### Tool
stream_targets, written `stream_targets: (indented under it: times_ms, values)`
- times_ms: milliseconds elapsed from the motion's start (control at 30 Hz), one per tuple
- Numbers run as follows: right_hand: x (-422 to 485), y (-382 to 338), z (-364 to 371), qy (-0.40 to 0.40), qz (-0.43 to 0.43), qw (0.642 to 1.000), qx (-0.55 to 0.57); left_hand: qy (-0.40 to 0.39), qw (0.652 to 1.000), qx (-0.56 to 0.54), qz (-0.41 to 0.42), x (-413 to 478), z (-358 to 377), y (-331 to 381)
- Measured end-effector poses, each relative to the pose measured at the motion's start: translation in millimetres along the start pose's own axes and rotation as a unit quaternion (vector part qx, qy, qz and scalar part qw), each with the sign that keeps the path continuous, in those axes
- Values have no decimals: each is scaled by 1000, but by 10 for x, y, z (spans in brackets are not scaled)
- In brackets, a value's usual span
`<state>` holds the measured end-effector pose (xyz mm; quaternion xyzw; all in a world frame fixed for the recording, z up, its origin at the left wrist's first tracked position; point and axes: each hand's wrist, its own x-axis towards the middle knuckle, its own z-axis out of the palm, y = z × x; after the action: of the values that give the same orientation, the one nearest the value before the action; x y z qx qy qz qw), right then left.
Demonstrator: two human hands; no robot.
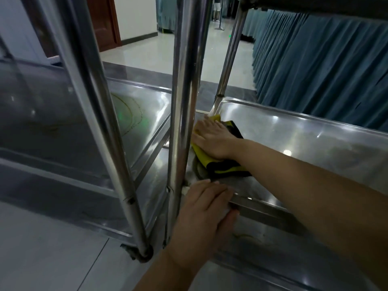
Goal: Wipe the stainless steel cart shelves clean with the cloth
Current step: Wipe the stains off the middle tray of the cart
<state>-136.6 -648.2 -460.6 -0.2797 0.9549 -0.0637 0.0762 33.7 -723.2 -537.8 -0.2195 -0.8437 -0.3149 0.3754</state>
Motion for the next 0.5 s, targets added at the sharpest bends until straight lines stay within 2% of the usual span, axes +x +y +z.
stream_targets:
  times_ms: [67, 133, 267, 300, 367, 500]
  values:
    - [-152, -112, 82, 14, -42, 999, 3, -4, 1000, -12, 0, -90, -159, 9]
    - [-295, -210, 149, 15, -73, 997, 15, -2, 1000, 23, -11, -218, -340, 26]
    - [-644, -345, 92, -51, -74, 992, 91, 10, 997, 66, -30, -456, -666, 82]
    - [-770, -362, 75, -69, -70, 992, 84, 13, 996, 77, -38, -493, -738, 91]
    - [-1044, -417, 103, -75, -71, 995, 1, 24, 993, 96, -63, -544, -841, 102]
    - [-1275, -614, 359, 71, -31, 987, -141, 39, 985, 106, -131, -456, -871, 190]
